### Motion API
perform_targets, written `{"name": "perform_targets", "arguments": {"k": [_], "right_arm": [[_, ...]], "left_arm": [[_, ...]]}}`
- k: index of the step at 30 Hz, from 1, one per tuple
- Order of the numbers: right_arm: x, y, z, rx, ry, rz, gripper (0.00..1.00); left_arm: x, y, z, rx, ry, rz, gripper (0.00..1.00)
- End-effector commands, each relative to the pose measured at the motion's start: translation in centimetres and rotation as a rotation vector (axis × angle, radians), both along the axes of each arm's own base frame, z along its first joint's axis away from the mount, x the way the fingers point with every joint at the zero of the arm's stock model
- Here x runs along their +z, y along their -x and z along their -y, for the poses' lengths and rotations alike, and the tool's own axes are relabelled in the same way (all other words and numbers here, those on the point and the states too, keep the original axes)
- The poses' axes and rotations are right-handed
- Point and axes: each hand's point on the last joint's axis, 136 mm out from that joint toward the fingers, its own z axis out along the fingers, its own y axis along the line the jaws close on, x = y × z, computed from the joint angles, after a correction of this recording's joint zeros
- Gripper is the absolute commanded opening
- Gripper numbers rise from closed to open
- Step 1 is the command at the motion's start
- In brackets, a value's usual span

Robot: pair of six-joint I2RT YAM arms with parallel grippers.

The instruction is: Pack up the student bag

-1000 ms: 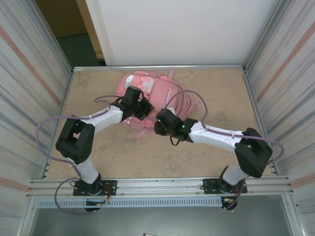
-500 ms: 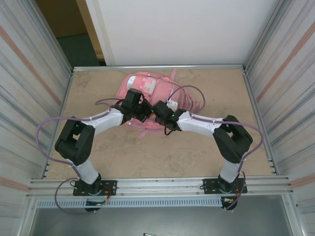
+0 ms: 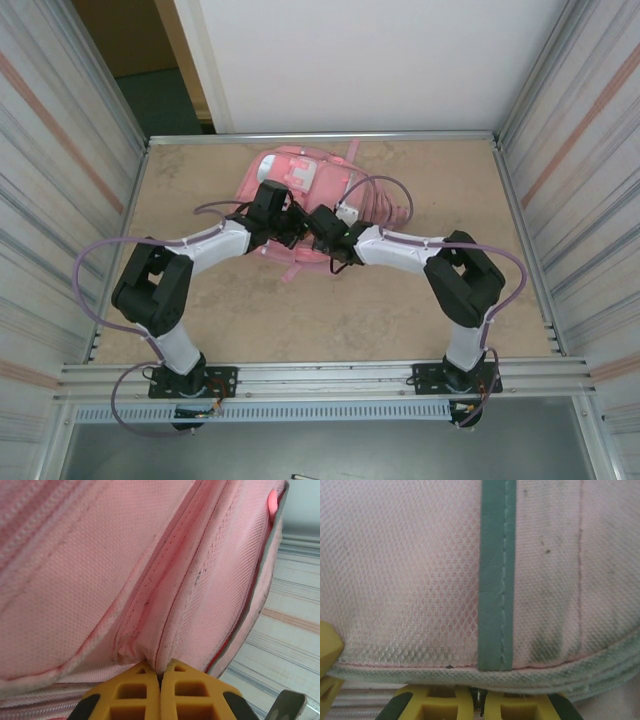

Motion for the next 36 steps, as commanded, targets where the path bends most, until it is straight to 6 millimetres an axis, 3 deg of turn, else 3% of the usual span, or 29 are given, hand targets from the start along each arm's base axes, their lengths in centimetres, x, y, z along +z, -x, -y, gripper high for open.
{"name": "perform_targets", "arguments": {"k": [1,4,8,14,20,25,30,32,35,36], "right_arm": [[0.2,0.3,0.7,0.148,0.049,0.036,0.0],[0.7,1.5,0.8,0.332,0.063,0.045,0.0],[0.5,2.3,3.5,0.422,0.096,0.035,0.0],[0.3,1.4,6.8,0.489,-0.032,0.008,0.0],[0.9,1.0,7.4,0.588,-0.048,0.008,0.0],[1.7,0.1,9.2,0.564,-0.036,0.028,0.0],[2.3,0.8,8.1,0.629,-0.097,0.041,0.0],[2.5,1.5,6.6,0.664,-0.144,0.029,0.0],[3.1,2.3,3.4,0.709,-0.206,0.037,0.0],[3.4,2.4,2.3,0.72,-0.22,0.038,0.0]], "left_arm": [[1.9,0.2,0.2,-0.057,0.048,0.043,0.0],[1.1,0.0,-0.4,-0.071,0.01,0.033,0.0],[1.1,-0.5,-0.6,-0.099,0.016,0.043,0.0],[0.9,-0.8,-0.8,-0.158,0.031,0.033,0.0],[0.5,-0.9,-1.4,-0.194,0.035,0.006,0.0],[0.4,-1.1,-2.6,-0.187,-0.002,0.017,0.0],[0.7,-3.6,-4.8,-0.228,-0.083,0.058,0.0],[1.1,-5.9,-5.5,-0.247,-0.121,0.13,0.02],[1.4,-8.5,-6.9,-0.245,-0.187,0.178,0.13],[1.7,-8.9,-7.3,-0.231,-0.18,0.175,0.28]]}}
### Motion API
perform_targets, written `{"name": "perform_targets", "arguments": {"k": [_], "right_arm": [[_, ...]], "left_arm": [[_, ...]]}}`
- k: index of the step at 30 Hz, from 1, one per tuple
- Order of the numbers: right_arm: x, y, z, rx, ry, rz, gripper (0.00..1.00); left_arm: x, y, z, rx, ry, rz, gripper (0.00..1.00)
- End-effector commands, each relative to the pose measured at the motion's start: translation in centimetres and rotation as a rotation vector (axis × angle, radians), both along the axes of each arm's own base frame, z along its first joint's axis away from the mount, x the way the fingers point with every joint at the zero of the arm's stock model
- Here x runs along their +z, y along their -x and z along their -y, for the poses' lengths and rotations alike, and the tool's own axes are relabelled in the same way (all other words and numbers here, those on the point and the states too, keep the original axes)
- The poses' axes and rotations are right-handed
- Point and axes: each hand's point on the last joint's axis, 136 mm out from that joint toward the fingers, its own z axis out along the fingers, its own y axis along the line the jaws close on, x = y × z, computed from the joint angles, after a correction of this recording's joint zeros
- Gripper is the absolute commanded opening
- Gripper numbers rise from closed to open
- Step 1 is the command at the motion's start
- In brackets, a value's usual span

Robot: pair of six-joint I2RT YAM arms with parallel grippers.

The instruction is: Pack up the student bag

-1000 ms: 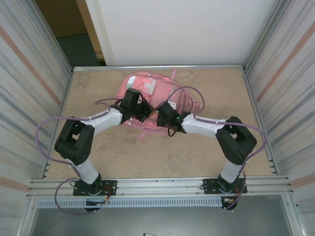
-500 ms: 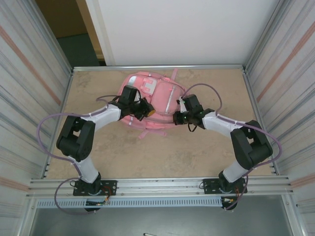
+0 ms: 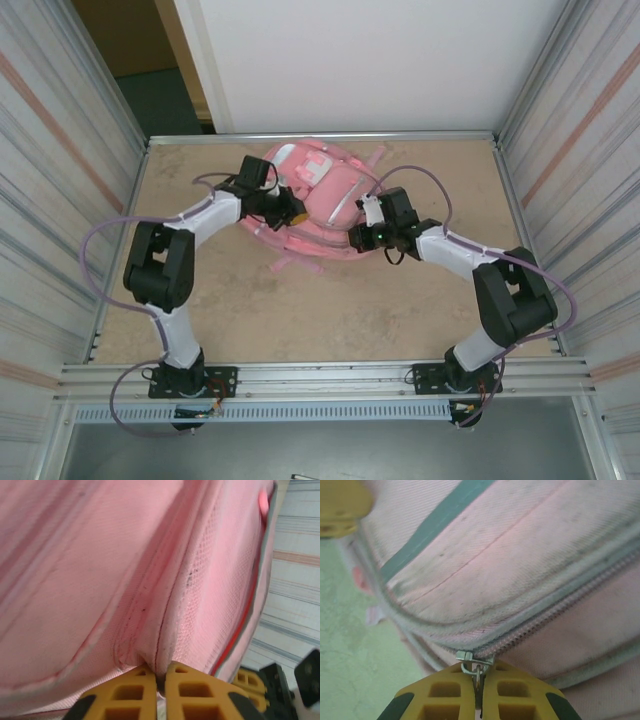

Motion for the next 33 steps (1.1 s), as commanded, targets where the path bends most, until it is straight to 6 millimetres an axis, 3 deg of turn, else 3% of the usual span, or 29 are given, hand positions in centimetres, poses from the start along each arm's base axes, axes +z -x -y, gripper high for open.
{"name": "perform_targets", "arguments": {"k": [1,4,7,11,15,18,20,22,25,26,27,28,29,33], "right_arm": [[0.8,1.6,-3.2,0.049,-0.047,-0.06,0.0],[1.1,1.9,-6.3,0.061,-0.058,-0.045,0.0],[1.0,2.0,-9.1,0.093,-0.085,-0.039,0.0],[0.8,2.1,-11.4,0.124,-0.122,-0.063,0.0],[1.0,3.0,-13.5,0.184,-0.148,-0.082,0.0],[1.1,3.5,-14.0,0.191,-0.146,-0.077,0.0],[0.9,3.6,-13.7,0.184,-0.134,-0.079,0.0],[0.6,3.5,-12.5,0.158,-0.096,-0.069,0.0],[0.1,3.5,-10.3,0.114,-0.08,-0.069,0.0],[0.2,3.4,-9.7,0.105,-0.087,-0.073,0.0],[0.1,3.3,-9.2,0.099,-0.09,-0.077,0.0],[0.0,3.3,-8.8,0.093,-0.087,-0.083,0.0],[0.0,3.3,-8.6,0.089,-0.083,-0.083,0.0],[0.3,3.1,-10.0,0.106,-0.124,-0.081,0.0]], "left_arm": [[1.6,-5.0,-4.8,0.091,-0.099,0.16,0.45],[2.8,-3.6,-6.2,0.168,-0.09,0.151,0.53],[3.1,-0.3,-6.4,0.204,-0.083,0.109,0.59],[1.5,3.5,-3.5,0.165,-0.065,0.046,0.6],[-0.7,4.7,-1.0,0.144,-0.058,-0.008,0.59],[-1.7,4.3,-0.8,0.163,-0.081,-0.026,0.5],[-2.0,4.0,-1.6,0.181,-0.136,-0.015,0.39],[-1.7,3.5,-2.5,0.2,-0.181,0.015,0.2],[-1.2,3.0,-3.3,0.221,-0.166,0.027,0.11],[-1.0,3.0,-3.2,0.217,-0.154,0.027,0.15],[-0.8,3.1,-2.9,0.198,-0.14,0.035,0.28],[-0.8,3.3,-2.7,0.184,-0.136,0.032,0.47],[-1.0,3.6,-2.5,0.177,-0.136,0.025,0.55],[-2.0,4.2,-1.5,0.216,-0.104,-0.001,0.59]]}}
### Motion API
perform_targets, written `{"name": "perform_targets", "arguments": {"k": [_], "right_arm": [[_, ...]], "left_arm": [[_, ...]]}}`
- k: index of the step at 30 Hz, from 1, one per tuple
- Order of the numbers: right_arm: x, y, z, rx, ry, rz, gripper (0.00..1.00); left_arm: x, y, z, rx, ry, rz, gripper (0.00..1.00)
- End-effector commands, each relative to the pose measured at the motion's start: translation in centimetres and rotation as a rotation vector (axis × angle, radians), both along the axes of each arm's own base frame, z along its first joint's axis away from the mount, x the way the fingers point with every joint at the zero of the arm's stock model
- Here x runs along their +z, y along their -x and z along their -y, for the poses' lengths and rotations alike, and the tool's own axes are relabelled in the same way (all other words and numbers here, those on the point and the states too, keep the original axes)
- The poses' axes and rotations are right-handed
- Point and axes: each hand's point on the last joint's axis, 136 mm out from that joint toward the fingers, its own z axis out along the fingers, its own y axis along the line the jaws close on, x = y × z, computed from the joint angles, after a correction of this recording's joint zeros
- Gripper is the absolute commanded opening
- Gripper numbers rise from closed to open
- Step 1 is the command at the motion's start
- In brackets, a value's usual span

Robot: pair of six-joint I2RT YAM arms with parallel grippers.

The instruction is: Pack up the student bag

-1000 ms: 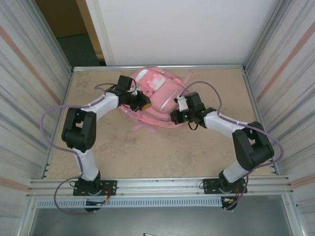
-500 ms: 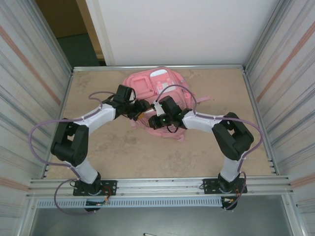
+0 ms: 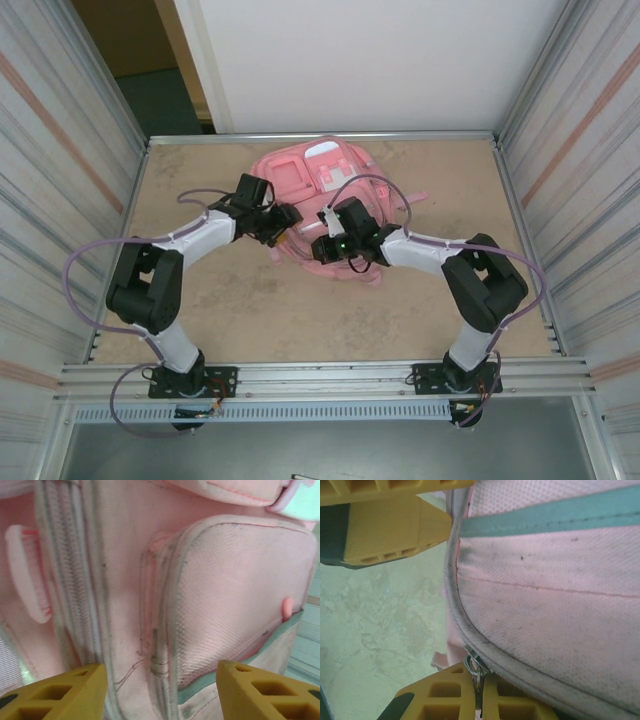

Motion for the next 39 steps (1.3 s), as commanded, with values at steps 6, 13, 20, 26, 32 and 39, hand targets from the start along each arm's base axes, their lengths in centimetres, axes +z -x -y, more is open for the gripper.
{"name": "perform_targets", "arguments": {"k": [6,13,20,26,32,39], "right_arm": [[2.3,0.4,-4.0,0.057,-0.09,0.03,0.0],[0.6,0.2,-0.9,0.012,-0.007,0.026,0.0],[-0.7,-0.9,5.2,-0.088,0.052,0.013,0.0],[-0.7,0.1,0.6,-0.002,0.015,0.023,0.0],[1.2,-1.0,-5.1,0.013,-0.109,0.003,0.0],[1.7,-1.1,-8.6,0.083,-0.142,-0.015,0.0]], "left_arm": [[0.0,-0.8,2.5,0.043,0.082,0.018,0.51],[0.2,-1.6,-0.9,0.01,-0.025,0.1,0.0],[0.8,-2.9,-4.5,-0.106,0.055,0.116,0.0],[1.2,-6.7,-3.3,-0.253,0.019,0.063,0.26],[3.2,-4.1,-7.8,-0.139,-0.203,0.027,0.53],[1.3,2.6,-9.0,-0.046,-0.153,-0.063,0.6]]}}
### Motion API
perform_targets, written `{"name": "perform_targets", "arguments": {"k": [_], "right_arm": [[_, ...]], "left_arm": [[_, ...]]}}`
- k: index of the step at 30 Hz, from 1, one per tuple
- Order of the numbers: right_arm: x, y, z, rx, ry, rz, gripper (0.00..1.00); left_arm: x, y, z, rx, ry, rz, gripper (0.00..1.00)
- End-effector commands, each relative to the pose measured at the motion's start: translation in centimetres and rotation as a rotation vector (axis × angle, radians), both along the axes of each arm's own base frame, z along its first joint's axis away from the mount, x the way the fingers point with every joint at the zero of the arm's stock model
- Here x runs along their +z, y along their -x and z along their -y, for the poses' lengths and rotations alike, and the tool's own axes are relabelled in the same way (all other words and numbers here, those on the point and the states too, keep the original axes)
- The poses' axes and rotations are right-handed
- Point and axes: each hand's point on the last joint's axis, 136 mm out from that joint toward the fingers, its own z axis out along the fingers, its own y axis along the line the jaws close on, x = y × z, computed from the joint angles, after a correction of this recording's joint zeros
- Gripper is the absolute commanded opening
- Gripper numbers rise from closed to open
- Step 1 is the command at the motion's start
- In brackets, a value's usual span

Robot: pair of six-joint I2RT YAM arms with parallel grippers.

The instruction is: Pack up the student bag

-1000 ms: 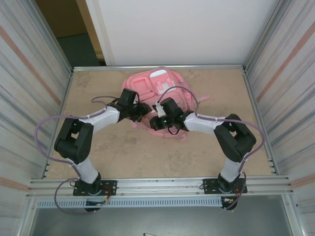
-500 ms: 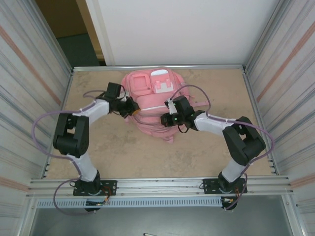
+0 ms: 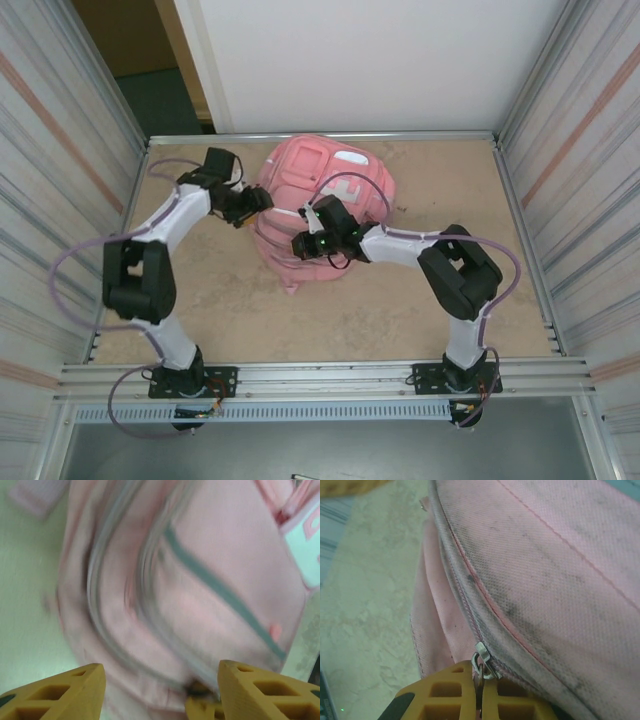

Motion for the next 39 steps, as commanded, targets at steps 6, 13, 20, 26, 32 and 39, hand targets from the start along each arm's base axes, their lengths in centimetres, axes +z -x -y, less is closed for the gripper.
{"name": "perform_targets", "arguments": {"k": [6,13,20,26,32,39], "right_arm": [[1.5,1.9,-4.0,0.071,-0.136,-0.075,0.0],[1.1,2.8,-4.6,0.05,-0.168,-0.112,0.0],[2.7,3.0,-5.4,0.048,-0.155,-0.065,0.0],[1.5,3.0,-0.8,0.022,-0.024,-0.047,0.0],[-1.0,3.3,7.2,-0.063,0.134,-0.038,0.0],[-1.1,3.7,11.7,-0.072,0.218,-0.007,0.0]], "left_arm": [[-1.1,0.8,2.0,0.086,0.1,0.001,0.61],[-0.4,0.1,2.7,0.126,0.011,0.091,0.6],[-2.3,0.6,1.9,0.235,-0.049,0.142,0.3],[-0.7,-0.5,0.9,0.094,-0.08,0.213,0.0],[-0.6,-1.1,0.8,-0.042,0.018,0.149,0.0],[-0.6,-2.7,0.1,-0.107,0.058,0.131,0.0]]}}
